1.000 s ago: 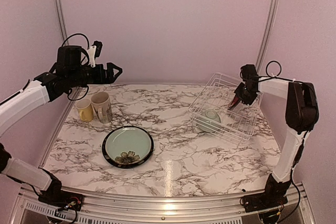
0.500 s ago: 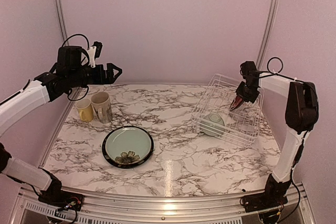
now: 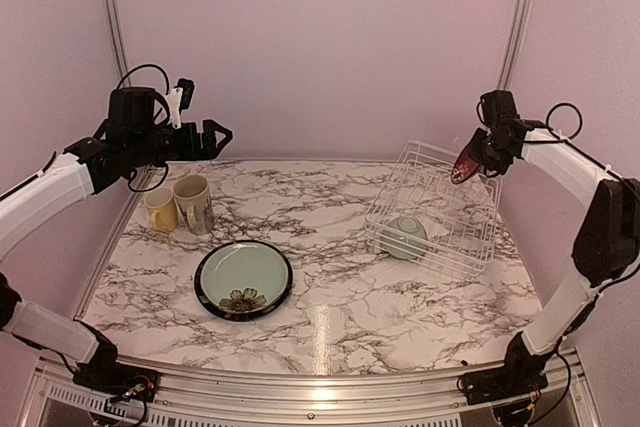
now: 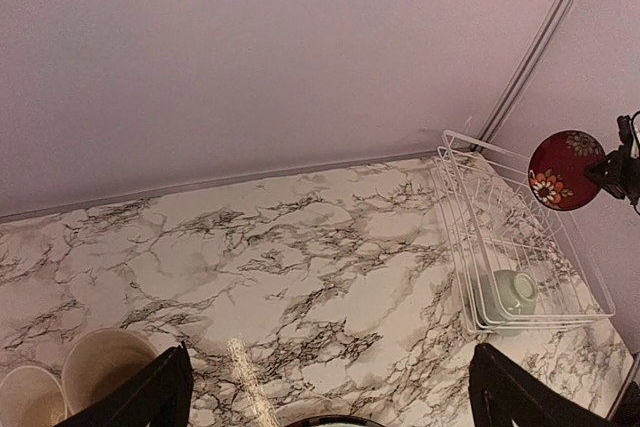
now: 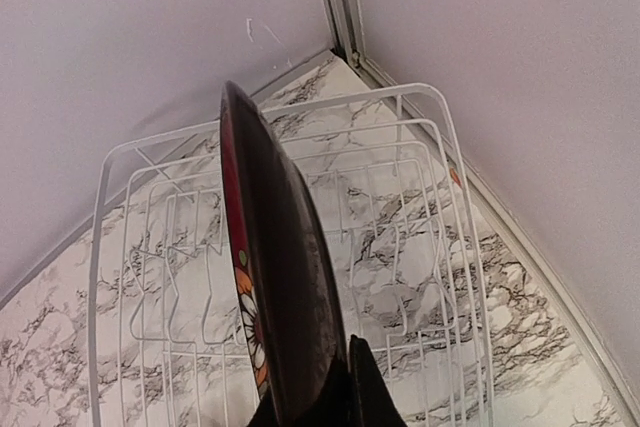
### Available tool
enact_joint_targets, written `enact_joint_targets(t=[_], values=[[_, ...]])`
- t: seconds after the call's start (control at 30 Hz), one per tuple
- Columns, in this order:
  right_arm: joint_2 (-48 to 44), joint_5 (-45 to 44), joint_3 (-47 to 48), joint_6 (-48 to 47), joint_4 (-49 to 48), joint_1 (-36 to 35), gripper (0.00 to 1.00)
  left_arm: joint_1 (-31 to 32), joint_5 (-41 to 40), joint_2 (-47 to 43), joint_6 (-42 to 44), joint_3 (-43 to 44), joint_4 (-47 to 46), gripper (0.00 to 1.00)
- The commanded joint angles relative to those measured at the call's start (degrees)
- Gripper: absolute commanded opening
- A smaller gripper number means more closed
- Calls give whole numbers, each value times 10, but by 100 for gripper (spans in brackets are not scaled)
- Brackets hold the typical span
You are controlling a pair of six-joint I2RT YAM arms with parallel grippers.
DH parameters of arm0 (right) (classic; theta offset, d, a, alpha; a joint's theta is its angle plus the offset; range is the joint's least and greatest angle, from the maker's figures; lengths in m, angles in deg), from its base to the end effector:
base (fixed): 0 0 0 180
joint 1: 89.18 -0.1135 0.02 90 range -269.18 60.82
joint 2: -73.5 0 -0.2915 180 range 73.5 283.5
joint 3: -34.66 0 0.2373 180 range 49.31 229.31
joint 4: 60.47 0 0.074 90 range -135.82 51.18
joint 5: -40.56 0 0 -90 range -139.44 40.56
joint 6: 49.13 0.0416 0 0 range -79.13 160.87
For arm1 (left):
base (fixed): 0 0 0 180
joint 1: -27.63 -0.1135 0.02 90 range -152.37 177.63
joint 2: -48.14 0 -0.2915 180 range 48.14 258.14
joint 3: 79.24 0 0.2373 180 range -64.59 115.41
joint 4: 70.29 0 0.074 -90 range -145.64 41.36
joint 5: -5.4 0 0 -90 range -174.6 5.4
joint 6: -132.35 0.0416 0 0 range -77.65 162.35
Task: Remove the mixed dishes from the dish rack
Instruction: Grab the plate from the dish rack, then pass from the right arm to the left
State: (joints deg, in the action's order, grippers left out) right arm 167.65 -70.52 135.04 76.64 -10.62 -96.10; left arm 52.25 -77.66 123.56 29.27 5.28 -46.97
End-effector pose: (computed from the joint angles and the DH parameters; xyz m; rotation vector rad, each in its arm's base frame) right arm 0.3579 0.0284 0.3522 0.7385 2.1470 -0.0393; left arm 0.2640 -0.1265 0.4048 0.2733 1.8349 -0.5723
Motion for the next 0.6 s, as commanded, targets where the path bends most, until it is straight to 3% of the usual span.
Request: enact_joint_targets(t=[0.0,0.17,0.33,0.47,0.57], values=[[-70,149,-62,-92,-122,-7,0,-1,-3,-12,-2,2,14,99],[-146,357,-167,-96,-295,-7,0,-1,-2,-8,-3,1,12,99],[-186,442,-236,-51,-410,12,0,1,-3,-8,-3,-2,10,99],[-188,542,-303,56,-517,52,0,3,-10,-6,1,-4,9,99],[-186,581,-315,55,-526,50,0,6,-9,-3,2,-8,6,99]])
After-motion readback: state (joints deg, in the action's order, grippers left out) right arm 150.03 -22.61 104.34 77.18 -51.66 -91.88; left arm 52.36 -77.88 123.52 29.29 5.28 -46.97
